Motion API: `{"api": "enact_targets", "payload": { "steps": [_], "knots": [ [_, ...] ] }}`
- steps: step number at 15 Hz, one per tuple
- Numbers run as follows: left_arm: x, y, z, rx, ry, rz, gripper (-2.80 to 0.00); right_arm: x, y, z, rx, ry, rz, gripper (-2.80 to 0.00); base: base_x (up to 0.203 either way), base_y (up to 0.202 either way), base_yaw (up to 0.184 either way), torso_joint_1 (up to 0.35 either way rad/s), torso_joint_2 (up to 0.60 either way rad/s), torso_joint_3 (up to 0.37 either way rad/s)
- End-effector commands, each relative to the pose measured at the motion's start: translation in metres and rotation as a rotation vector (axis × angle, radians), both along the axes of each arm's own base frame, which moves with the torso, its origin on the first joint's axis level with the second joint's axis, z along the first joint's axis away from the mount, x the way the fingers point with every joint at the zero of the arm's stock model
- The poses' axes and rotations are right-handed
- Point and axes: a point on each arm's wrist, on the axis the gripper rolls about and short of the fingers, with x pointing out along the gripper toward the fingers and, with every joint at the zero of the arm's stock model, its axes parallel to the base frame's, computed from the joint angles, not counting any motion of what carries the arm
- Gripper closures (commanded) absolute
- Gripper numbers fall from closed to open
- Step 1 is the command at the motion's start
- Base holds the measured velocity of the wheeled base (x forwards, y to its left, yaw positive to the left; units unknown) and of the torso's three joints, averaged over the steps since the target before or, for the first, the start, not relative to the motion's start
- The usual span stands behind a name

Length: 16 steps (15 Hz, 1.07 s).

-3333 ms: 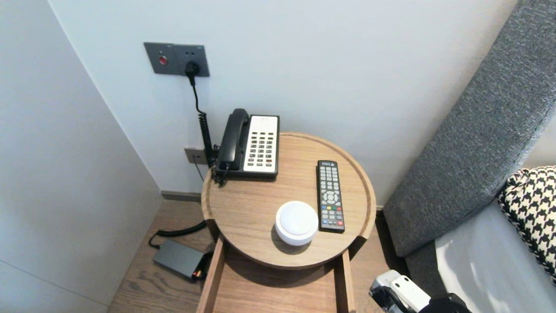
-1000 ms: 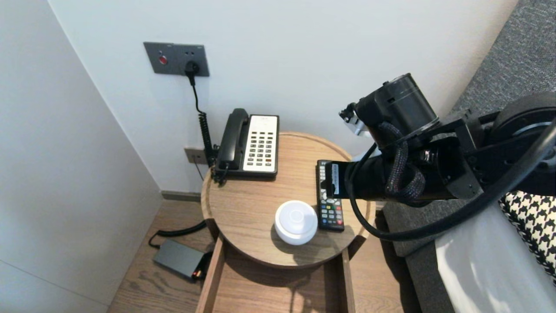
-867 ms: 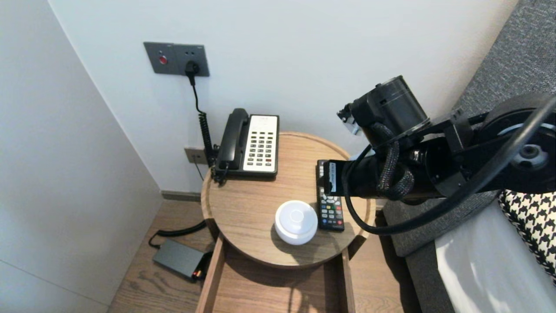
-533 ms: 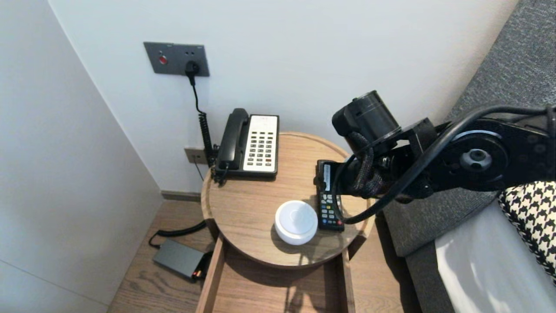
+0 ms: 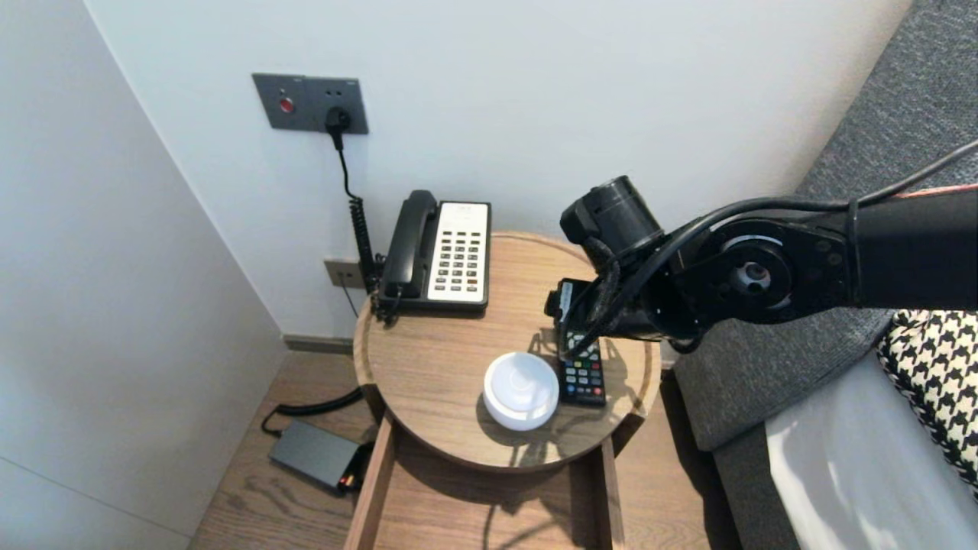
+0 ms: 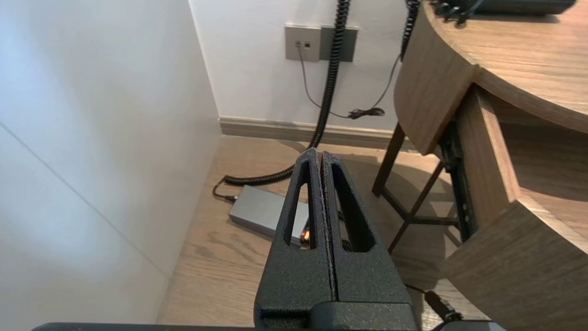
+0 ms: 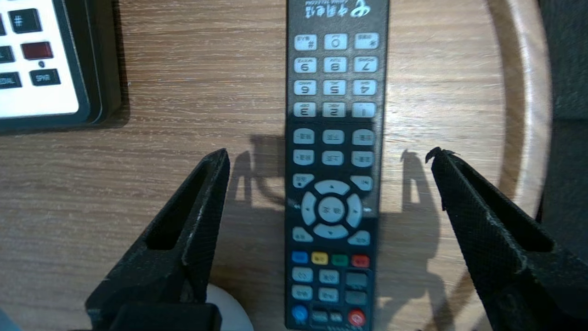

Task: Put the remote controls on the table in the drawer one by one

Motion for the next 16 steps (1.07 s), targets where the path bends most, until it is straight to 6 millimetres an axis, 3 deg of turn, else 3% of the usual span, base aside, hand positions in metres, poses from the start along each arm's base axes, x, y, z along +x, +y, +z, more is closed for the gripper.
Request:
{"api": "enact_targets", "payload": {
  "steps": [1,12,16],
  "knots": [
    [0.001,0.000,-0.003,0.000,0.008,0.001,0.00,0.005,0.006,-0.009,-0.010,0.016,-0.005,-2.80,0.000,0.000,0.000,0.000,0.00,0.000],
    [0.001,0.000,-0.003,0.000,0.008,0.000,0.00,0.023,0.016,-0.035,-0.051,0.029,-0.088,-2.80,0.000,0.000,0.000,0.000,0.00,0.000],
    [0.001,0.000,-0.003,0.000,0.008,0.001,0.00,0.025,0.016,-0.032,-0.045,0.021,-0.090,-2.80,0.000,0.000,0.000,0.000,0.00,0.000]
  ]
}}
